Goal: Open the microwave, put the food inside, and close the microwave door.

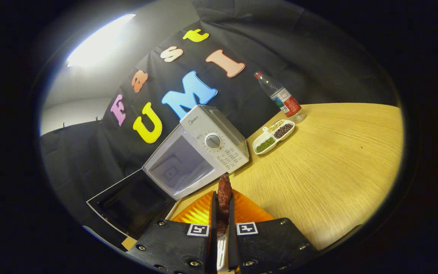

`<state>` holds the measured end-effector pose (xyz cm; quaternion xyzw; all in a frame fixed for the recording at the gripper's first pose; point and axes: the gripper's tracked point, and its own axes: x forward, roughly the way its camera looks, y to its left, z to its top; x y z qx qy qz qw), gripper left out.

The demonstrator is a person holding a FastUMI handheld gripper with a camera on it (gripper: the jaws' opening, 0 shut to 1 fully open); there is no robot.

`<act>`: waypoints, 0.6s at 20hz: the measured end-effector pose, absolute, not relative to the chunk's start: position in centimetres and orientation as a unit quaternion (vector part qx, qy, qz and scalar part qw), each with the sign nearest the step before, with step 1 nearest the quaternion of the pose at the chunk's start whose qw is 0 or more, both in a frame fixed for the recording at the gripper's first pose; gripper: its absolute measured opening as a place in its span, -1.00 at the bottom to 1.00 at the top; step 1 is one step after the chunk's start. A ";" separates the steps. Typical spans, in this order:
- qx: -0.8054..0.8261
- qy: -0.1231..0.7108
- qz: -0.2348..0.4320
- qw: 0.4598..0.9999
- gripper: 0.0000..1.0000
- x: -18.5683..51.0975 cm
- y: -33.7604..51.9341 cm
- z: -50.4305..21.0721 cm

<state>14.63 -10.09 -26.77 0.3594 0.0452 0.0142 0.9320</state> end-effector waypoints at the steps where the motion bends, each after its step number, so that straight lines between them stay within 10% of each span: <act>1: 0.354 0.043 0.012 0.934 -0.77 14.6 -10.1 -26.8; 12: 0.314 0.021 -0.016 0.949 -0.77 14.2 -10.7 -26.1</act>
